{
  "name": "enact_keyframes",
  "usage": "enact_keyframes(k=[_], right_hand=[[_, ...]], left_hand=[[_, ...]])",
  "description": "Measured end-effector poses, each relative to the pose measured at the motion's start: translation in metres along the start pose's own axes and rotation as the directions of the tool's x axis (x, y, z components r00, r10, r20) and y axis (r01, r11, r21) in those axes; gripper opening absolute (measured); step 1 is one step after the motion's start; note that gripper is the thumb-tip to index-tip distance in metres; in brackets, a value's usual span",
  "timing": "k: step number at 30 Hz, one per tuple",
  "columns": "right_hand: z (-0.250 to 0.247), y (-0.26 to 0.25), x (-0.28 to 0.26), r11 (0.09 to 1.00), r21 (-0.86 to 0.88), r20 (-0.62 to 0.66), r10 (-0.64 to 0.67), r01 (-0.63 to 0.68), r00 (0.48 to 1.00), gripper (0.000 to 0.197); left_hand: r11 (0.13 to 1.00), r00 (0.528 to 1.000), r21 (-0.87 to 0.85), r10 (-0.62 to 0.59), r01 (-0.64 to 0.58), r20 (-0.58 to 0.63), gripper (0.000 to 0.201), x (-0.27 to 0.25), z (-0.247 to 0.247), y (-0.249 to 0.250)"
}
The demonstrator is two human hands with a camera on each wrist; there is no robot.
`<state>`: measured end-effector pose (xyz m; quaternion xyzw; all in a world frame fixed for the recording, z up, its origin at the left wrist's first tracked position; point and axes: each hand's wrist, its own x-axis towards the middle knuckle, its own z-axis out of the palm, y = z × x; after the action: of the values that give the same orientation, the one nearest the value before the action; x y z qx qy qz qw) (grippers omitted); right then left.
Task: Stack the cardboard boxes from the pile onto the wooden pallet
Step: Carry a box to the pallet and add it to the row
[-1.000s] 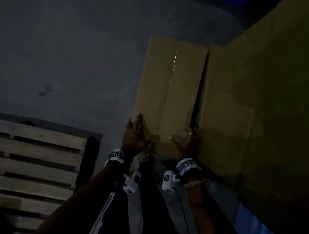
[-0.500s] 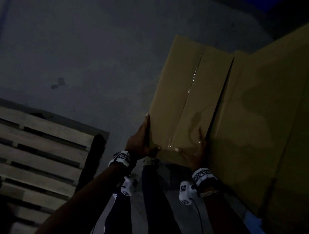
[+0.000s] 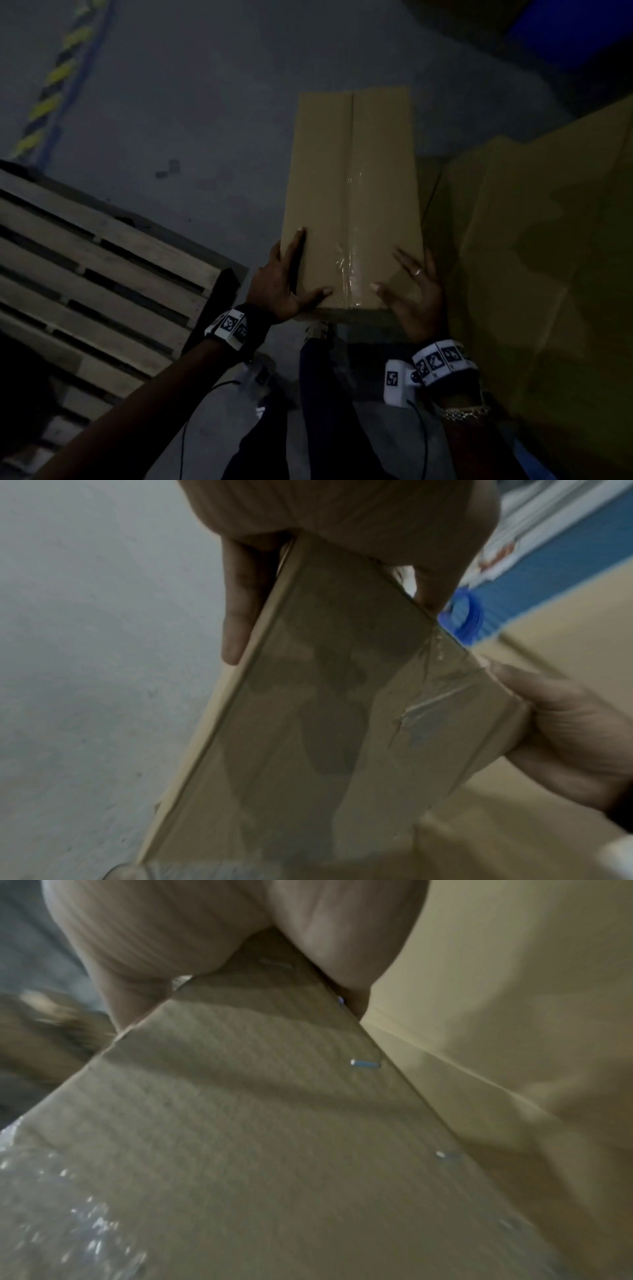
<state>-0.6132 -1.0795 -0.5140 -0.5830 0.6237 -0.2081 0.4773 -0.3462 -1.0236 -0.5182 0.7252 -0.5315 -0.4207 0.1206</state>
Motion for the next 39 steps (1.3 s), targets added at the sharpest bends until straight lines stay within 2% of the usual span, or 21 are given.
enact_keyframes(k=[6, 10, 16, 21, 26, 29, 33, 39], right_hand=[[0.021, -0.071, -0.019, 0.994, -0.041, 0.124, -0.093, 0.098, 0.988, 0.063], [0.057, -0.115, -0.051, 0.976, -0.054, 0.242, -0.193, 0.211, 0.951, 0.067], [0.124, -0.165, -0.122, 0.918, 0.019, 0.404, -0.369, 0.395, 0.837, 0.060], [0.174, -0.200, -0.203, 0.883, -0.024, 0.559, -0.376, 0.468, 0.739, 0.062], [0.220, -0.231, -0.286, 0.842, 0.023, 0.625, -0.433, 0.539, 0.649, 0.061], [0.247, -0.251, -0.329, 0.819, 0.052, 0.676, -0.450, 0.571, 0.583, 0.060], [0.281, -0.269, -0.362, 0.783, 0.114, 0.742, -0.476, 0.611, 0.472, 0.058], [0.331, -0.285, -0.372, 0.765, 0.101, 0.792, -0.449, 0.636, 0.414, 0.060]], left_hand=[[0.990, 0.987, -0.117, -0.093, 0.078, -0.133, 0.120, -0.070, -0.046, -0.021], [0.975, 0.947, -0.162, -0.193, 0.154, -0.257, 0.121, -0.136, -0.074, -0.047], [0.946, 0.868, -0.237, -0.303, 0.223, -0.394, 0.122, -0.257, -0.098, -0.098], [0.904, 0.785, -0.338, -0.404, 0.262, -0.470, 0.125, -0.375, -0.099, -0.136], [0.885, 0.708, -0.387, -0.446, 0.258, -0.547, 0.125, -0.482, -0.104, -0.171], [0.872, 0.680, -0.403, -0.475, 0.278, -0.559, 0.129, -0.536, -0.109, -0.189], [0.847, 0.659, -0.438, -0.517, 0.302, -0.547, 0.145, -0.588, -0.113, -0.210], [0.829, 0.629, -0.464, -0.546, 0.311, -0.553, 0.152, -0.614, -0.116, -0.247]])
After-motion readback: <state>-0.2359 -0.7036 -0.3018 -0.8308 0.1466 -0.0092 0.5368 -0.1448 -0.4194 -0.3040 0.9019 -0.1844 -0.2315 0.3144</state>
